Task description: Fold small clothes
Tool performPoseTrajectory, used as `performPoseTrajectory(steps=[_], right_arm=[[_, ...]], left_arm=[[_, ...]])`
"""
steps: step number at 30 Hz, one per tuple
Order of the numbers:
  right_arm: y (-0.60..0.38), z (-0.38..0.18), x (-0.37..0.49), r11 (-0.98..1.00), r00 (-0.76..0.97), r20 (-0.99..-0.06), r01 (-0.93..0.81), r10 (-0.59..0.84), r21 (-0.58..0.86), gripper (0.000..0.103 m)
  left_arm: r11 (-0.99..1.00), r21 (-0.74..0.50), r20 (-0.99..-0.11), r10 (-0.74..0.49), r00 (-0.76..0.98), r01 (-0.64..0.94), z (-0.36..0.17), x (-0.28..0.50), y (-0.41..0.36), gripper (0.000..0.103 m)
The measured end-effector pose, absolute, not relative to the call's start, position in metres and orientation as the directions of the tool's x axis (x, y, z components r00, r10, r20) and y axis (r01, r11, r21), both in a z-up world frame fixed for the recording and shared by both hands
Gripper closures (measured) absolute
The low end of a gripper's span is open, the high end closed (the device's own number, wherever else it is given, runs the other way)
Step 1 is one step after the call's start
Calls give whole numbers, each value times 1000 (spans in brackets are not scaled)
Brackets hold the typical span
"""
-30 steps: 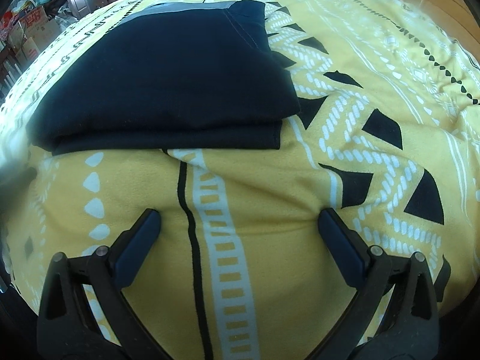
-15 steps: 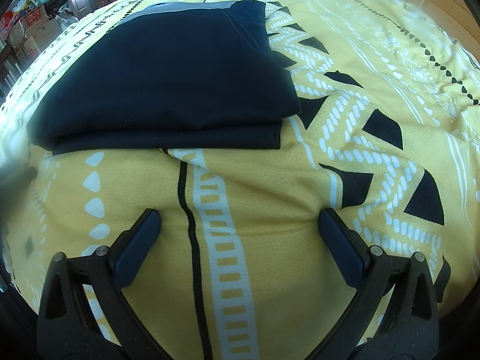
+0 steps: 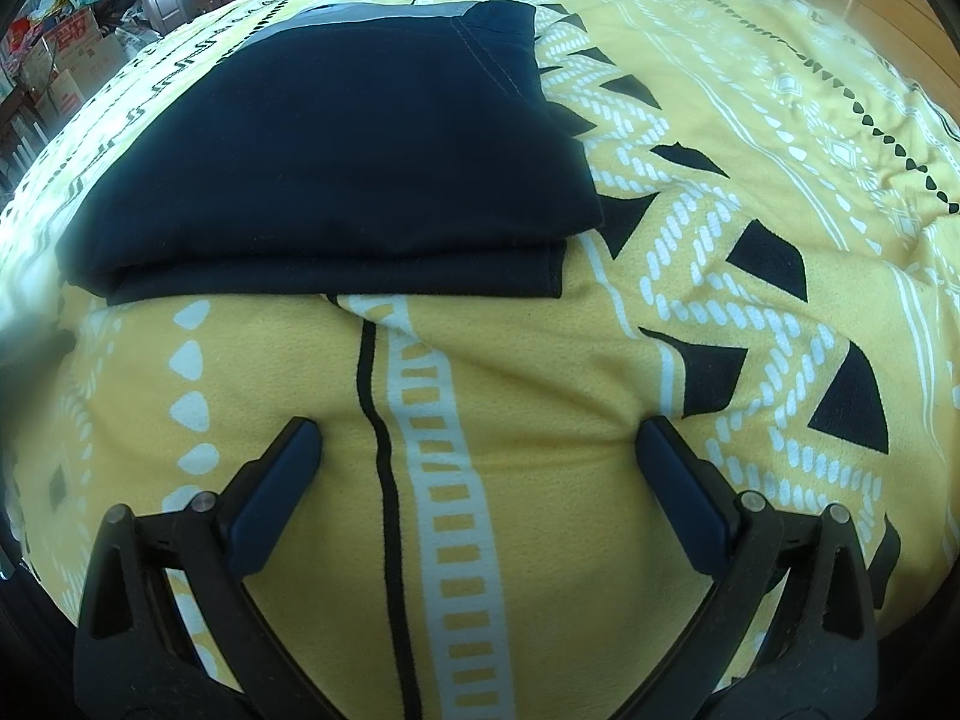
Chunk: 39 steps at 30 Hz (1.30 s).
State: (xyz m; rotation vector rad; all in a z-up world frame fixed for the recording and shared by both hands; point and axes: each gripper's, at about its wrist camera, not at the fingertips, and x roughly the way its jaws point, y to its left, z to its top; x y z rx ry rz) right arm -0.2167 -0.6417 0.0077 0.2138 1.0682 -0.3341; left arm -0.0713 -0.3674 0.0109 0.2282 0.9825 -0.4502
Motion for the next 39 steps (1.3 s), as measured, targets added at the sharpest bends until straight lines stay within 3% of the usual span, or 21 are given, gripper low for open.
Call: performPoseTrajectory(steps=[39], right_arm=[[-647,7,-210,921,418,-894,389,-162,15,0]], left_arm=[[880,-66,-831,-309,463,470,10,-71,-364,0]])
